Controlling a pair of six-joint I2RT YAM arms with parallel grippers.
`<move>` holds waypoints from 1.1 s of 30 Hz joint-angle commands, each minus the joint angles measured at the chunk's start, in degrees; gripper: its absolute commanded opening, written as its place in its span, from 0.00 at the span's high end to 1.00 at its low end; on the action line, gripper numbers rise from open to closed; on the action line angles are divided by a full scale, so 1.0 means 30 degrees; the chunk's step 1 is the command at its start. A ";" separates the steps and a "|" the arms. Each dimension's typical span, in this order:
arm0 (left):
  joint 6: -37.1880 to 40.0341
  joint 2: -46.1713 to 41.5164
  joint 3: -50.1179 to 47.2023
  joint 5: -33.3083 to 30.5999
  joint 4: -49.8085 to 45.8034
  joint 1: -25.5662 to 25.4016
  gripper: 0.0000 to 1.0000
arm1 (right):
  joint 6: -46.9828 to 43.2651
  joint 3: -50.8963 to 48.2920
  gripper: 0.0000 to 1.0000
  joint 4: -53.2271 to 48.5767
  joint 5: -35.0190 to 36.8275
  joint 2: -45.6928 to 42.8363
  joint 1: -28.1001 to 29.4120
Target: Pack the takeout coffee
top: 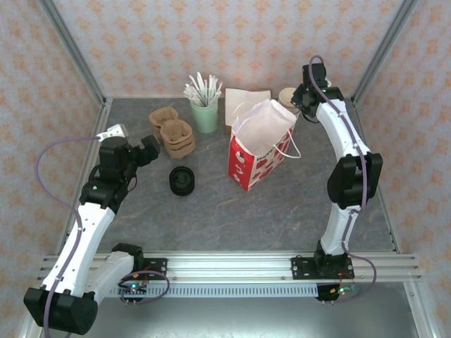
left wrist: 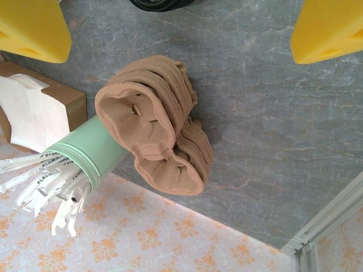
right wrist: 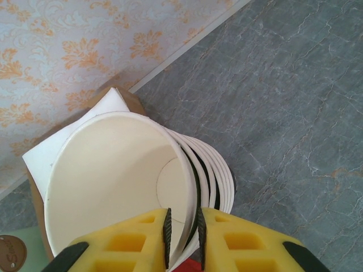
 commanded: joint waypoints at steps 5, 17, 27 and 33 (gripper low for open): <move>0.0310 -0.0427 0.0439 0.0044 -0.0477 -0.0191 0.00 | -0.0001 0.0717 0.77 -0.0734 0.0920 0.0500 0.0126; 0.0282 -0.0486 0.0475 -0.0034 -0.0593 -0.0197 0.00 | -0.0020 0.1147 0.93 -0.0894 0.0905 0.0435 0.0126; 0.0166 -0.0486 0.0621 0.0128 -0.0515 -0.0203 0.00 | 0.0412 0.0773 1.00 -0.1012 0.1090 -0.1552 0.0272; 0.0119 -0.0515 0.0958 0.0390 -0.0650 -0.0196 0.00 | 0.0643 0.0331 1.00 -0.0975 0.1262 -0.3210 0.0331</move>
